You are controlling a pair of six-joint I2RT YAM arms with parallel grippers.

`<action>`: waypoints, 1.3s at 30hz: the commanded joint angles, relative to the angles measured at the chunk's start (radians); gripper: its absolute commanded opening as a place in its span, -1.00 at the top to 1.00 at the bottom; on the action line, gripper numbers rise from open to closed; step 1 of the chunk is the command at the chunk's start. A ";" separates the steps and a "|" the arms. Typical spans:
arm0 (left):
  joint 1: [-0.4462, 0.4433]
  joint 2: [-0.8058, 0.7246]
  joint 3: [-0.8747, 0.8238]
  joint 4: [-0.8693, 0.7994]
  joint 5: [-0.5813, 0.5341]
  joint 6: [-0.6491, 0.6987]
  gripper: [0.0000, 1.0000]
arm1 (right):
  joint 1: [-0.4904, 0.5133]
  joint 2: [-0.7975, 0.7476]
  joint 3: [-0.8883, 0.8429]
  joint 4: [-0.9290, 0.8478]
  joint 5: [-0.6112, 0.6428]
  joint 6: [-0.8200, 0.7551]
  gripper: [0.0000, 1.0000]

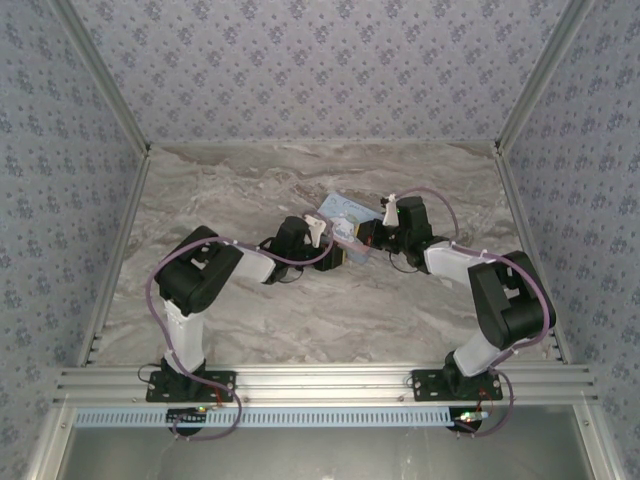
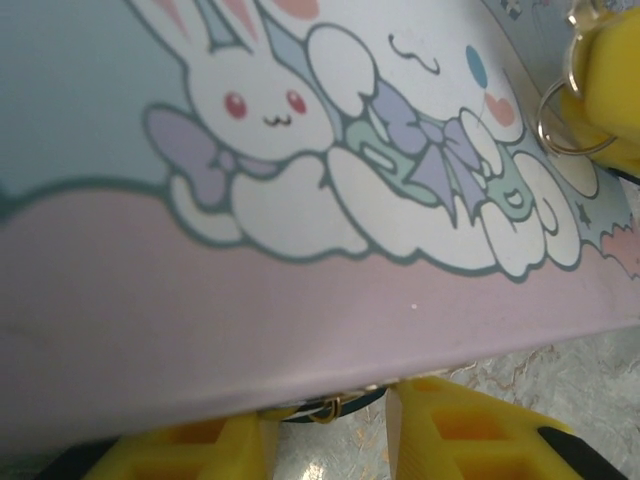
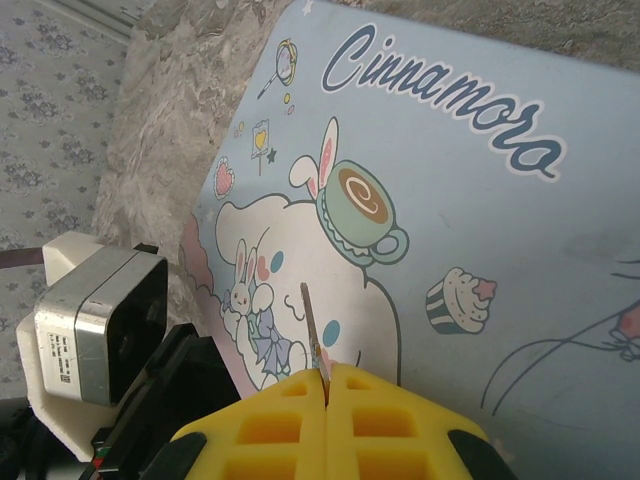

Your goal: Unlock the padlock with the key

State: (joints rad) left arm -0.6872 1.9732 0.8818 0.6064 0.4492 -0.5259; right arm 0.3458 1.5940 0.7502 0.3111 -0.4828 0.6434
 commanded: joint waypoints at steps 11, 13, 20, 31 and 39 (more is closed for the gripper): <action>0.002 0.017 -0.004 0.100 -0.031 -0.159 0.25 | 0.017 -0.027 -0.041 -0.100 0.033 0.001 0.99; 0.002 0.021 0.000 0.095 -0.044 -0.170 0.27 | 0.020 -0.028 -0.042 -0.101 0.036 0.002 0.99; 0.002 0.026 0.013 0.078 -0.061 -0.203 0.34 | 0.030 -0.026 -0.040 -0.099 0.042 0.006 0.99; 0.001 0.026 0.026 0.061 -0.097 -0.290 0.37 | 0.039 -0.027 -0.039 -0.100 0.048 0.011 0.99; 0.000 0.030 0.023 0.094 -0.122 -0.364 0.37 | 0.042 -0.027 -0.035 -0.101 0.050 0.012 0.99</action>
State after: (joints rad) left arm -0.6880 1.9846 0.8829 0.6552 0.3752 -0.8459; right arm 0.3759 1.5684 0.7357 0.2928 -0.4446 0.6437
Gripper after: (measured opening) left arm 0.314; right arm 0.064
